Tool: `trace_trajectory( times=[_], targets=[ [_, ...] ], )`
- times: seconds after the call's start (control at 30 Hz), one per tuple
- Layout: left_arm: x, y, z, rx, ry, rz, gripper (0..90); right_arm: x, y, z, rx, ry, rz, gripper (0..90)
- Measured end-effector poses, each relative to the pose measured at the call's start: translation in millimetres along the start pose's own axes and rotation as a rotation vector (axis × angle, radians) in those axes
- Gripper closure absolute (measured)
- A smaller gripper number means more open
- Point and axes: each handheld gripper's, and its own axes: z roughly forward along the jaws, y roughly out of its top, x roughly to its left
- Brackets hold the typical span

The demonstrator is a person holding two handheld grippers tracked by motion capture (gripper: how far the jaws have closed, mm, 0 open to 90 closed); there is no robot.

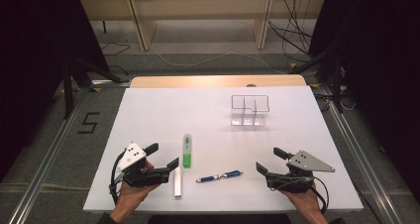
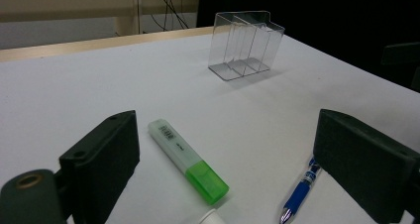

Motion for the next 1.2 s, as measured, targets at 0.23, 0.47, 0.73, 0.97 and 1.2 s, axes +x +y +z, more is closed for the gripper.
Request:
trace_trajectory(
  times=[0.23,0.47,0.73,0.97,1.2],
  targets=[
    [0.3,0.1,0.0,-0.003,0.002,-0.002,10.1,0.3,0.5,0.4,0.004,-0.008,0.001,21.3],
    [0.6,0.1,-0.1,-0.001,0.005,0.002,10.1,-2.4,1.2,1.0,-0.003,-0.022,-0.001,21.4],
    [0.5,0.2,0.2,0.001,0.003,0.001,10.2,-5.7,3.0,0.2,-0.007,-0.035,0.003,21.6],
    [0.8,0.0,0.5,0.000,-0.003,-0.006,10.1,-11.0,4.9,-0.1,-0.007,-0.050,0.009,21.4],
    [0.5,-0.1,1.2,0.000,-0.003,-0.006,10.1,-18.0,8.6,1.8,-0.008,-0.062,0.006,21.2]
  ],
)
